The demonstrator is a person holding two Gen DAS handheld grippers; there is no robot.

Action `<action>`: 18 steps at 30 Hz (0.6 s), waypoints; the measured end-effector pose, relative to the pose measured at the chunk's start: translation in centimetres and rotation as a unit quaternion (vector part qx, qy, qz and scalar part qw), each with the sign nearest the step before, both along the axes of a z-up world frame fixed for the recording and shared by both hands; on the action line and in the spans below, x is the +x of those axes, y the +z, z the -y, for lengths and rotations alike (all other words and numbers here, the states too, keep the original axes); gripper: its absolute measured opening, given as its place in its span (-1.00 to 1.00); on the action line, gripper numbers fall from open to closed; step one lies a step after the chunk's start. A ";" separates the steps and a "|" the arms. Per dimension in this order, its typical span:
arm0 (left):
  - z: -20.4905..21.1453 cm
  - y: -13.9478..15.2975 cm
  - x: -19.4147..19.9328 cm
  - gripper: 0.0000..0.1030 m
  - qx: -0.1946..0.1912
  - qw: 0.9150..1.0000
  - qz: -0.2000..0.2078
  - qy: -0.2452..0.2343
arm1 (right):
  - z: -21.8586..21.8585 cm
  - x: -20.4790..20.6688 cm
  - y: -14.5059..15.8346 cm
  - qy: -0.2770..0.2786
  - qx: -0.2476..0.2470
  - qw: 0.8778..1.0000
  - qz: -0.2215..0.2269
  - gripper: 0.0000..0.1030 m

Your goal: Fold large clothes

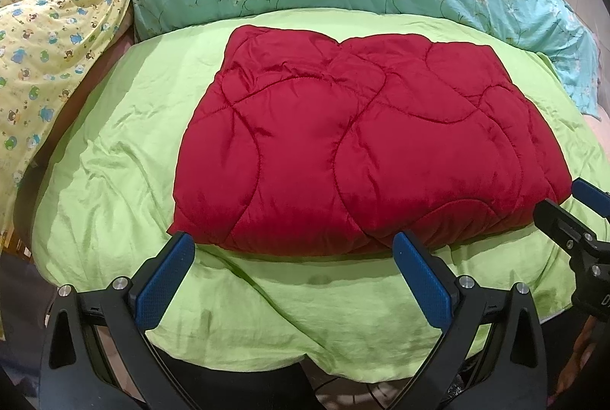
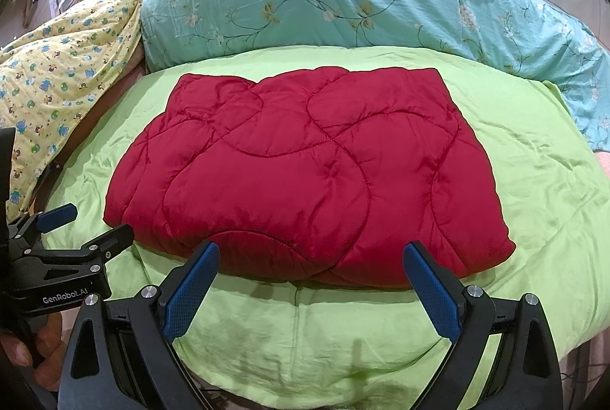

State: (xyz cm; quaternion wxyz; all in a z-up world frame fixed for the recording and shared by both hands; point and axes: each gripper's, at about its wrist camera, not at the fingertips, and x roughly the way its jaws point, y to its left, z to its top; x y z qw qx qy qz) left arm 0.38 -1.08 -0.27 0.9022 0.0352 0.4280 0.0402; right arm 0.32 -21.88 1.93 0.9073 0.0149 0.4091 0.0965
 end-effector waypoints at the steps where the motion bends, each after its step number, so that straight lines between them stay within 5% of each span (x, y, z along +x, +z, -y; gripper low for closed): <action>1: -0.1 0.0 0.1 1.00 -0.001 1.000 -0.001 0.001 | 0.0 0.1 0.0 0.000 0.000 1.000 0.000 0.90; 18: -0.2 0.0 0.7 1.00 0.008 1.000 0.006 0.000 | 0.1 1.0 0.1 -0.004 0.001 1.000 0.004 0.90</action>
